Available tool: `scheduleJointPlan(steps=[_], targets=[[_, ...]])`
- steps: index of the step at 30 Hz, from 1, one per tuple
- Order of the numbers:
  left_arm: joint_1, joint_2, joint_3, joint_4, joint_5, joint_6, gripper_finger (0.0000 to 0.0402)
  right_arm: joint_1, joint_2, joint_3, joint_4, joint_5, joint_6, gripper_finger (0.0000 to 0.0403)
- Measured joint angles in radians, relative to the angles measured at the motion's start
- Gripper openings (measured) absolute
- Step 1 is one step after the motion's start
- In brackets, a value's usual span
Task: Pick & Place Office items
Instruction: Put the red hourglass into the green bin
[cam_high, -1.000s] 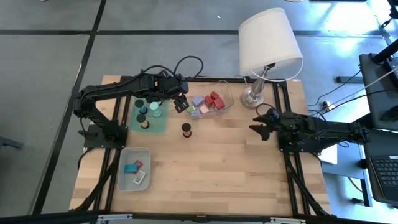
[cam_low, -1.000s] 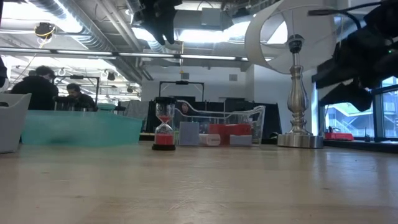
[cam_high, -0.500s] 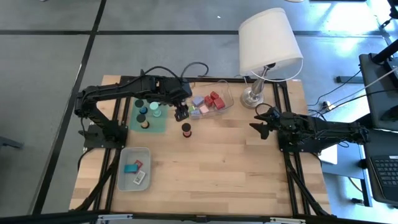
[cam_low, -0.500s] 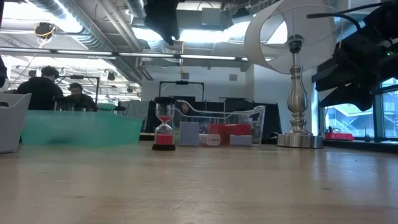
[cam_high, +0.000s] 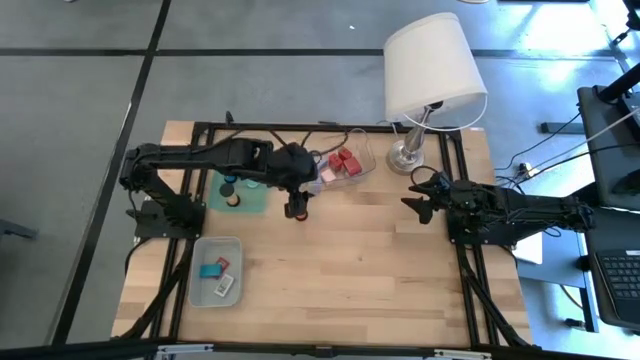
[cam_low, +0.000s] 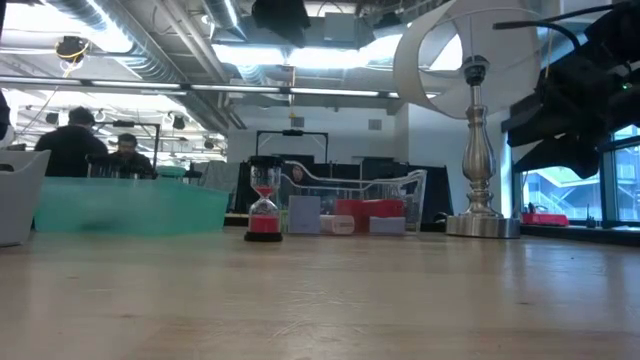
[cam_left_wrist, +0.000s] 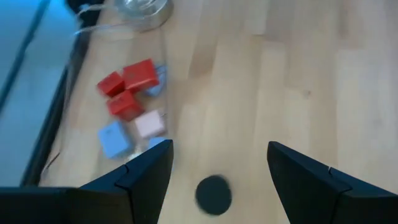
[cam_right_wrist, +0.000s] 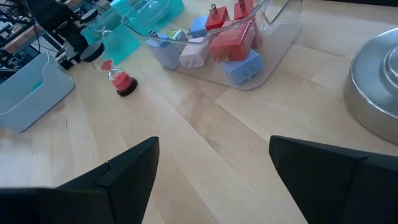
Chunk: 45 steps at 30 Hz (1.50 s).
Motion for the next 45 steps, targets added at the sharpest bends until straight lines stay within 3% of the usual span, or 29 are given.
scheduleJointPlan(steps=[4,13,17,26,31,39,45], targets=[[-0.031,0.014,0.000,-0.026,-0.134,-0.035,0.0258,0.000,0.000,0.000,0.000,0.000,0.000,0.0307],[-0.051,0.012,-0.033,-0.007,-0.171,-0.012,0.0274,0.000,0.000,0.000,0.000,0.000,0.000,0.0307],[-0.039,-0.018,-0.176,0.122,-0.129,-0.005,0.0278,0.000,0.000,0.000,0.000,0.000,-0.001,0.0307],[0.018,-0.218,-0.616,0.675,-0.019,-0.074,0.0279,0.000,0.000,0.000,0.001,-0.001,-0.001,0.0307],[0.031,-0.312,-0.811,0.813,-0.020,-0.114,0.0279,0.000,0.000,0.000,0.000,-0.003,-0.001,0.0307],[0.007,-0.361,-0.949,0.858,-0.008,-0.134,0.0279,0.000,0.000,0.000,0.000,-0.003,-0.002,0.0306],[-0.028,-0.361,-1.018,0.969,-0.074,-0.164,0.0298,0.000,0.000,0.000,0.000,-0.003,-0.002,0.0306]])
